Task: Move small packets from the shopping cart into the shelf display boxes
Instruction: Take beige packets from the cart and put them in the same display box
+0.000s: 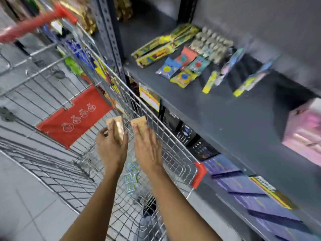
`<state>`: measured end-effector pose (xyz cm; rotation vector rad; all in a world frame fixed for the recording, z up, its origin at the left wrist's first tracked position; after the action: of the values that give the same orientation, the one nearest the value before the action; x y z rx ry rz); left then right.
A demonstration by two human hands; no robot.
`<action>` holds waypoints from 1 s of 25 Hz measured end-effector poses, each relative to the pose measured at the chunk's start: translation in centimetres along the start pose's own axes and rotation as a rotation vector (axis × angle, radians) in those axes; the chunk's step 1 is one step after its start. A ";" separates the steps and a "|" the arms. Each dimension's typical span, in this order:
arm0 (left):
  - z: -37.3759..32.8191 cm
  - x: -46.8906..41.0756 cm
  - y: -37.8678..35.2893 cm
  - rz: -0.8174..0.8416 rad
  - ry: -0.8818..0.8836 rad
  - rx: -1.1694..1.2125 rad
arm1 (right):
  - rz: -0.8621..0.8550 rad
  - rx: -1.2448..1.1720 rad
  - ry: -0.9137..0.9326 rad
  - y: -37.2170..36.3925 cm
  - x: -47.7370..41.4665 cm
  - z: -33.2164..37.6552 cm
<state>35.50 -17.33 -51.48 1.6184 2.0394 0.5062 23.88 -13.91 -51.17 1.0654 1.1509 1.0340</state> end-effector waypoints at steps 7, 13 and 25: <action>-13.3 -2.5 0.8 -0.078 -0.227 0.117 | -0.266 -0.016 -0.115 10.9 -4.7 -5.5; -23.7 1.1 -4.8 0.118 -0.412 0.210 | -0.394 0.048 -0.245 18.3 -1.8 -15.9; -37.3 16.4 -19.3 0.733 -0.546 0.180 | -0.330 0.183 -0.738 21.3 12.5 -35.4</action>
<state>-4.49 -5.43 -34.30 2.2938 1.0893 0.0815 -11.22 5.90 -35.75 1.2058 0.7738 0.2280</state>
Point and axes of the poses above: each hand's wrist, its own x-axis away from the middle knuckle, its own y-axis out of the back of the hand, z = x × y, the point moved 4 cm from there along -x, towards the middle knuckle, and after that the axes turned 14 degrees about x, right-handed, at the moved point
